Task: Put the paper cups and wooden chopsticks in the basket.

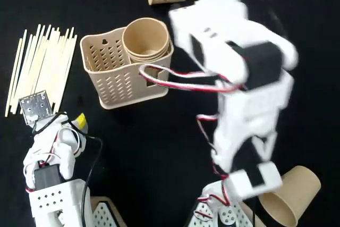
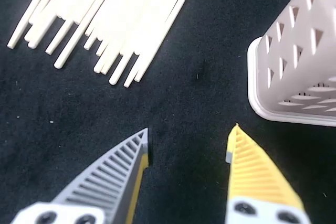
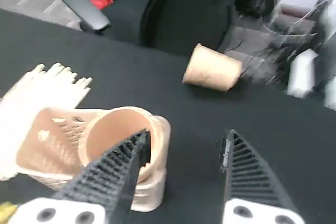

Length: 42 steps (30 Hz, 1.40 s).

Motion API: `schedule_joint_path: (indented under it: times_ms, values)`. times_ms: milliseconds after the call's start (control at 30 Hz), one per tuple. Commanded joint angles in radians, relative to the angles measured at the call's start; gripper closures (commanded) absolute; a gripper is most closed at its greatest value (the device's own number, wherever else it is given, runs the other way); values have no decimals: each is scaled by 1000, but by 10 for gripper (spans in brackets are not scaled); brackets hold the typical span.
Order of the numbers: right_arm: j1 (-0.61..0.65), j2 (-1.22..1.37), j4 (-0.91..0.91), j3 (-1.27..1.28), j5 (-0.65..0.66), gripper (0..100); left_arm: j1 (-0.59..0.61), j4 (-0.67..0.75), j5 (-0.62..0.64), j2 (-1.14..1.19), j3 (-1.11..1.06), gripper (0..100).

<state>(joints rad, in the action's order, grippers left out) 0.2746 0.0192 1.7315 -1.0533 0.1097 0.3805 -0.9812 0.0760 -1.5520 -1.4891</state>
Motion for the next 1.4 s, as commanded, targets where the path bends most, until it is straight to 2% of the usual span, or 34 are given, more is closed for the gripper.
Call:
schedule_joint_path:
  times_ms: [0, 200, 300, 467, 633, 767, 900, 1067, 1233, 1367]
  values:
    - [-155, -162, 35, 185, 201, 809, -7, 20, 0, -9, 4, 762]
    - [-428, -441, 35, 759, 494, 818, -8, 20, 0, -9, 4, 762]
    - [-545, -607, 35, 1018, 703, 817, -12, 20, 0, -9, 4, 762]
    - [-799, -920, 35, 1342, 1030, 749, -13, 20, 0, -9, 4, 762]
    - [-1083, -1187, 35, 1606, 1297, 743, -15, 20, 0, -9, 4, 762]
    - [-1220, -1290, 35, 1779, 1339, 743, -15, 20, 0, -9, 2, 762]
    - [-1283, -1260, 35, 1882, 1361, 743, -15, 20, 0, -9, 2, 762]
    - [-1422, -1234, 28, 1925, 1516, 743, -15, 37, 0, -9, -8, 762]
    - [-1565, -1236, -167, 2066, 1653, 743, -15, 35, 0, -9, -8, 762]
    - [-1603, -1236, -245, 2183, 1680, 743, -15, 37, 0, -9, -8, 762]
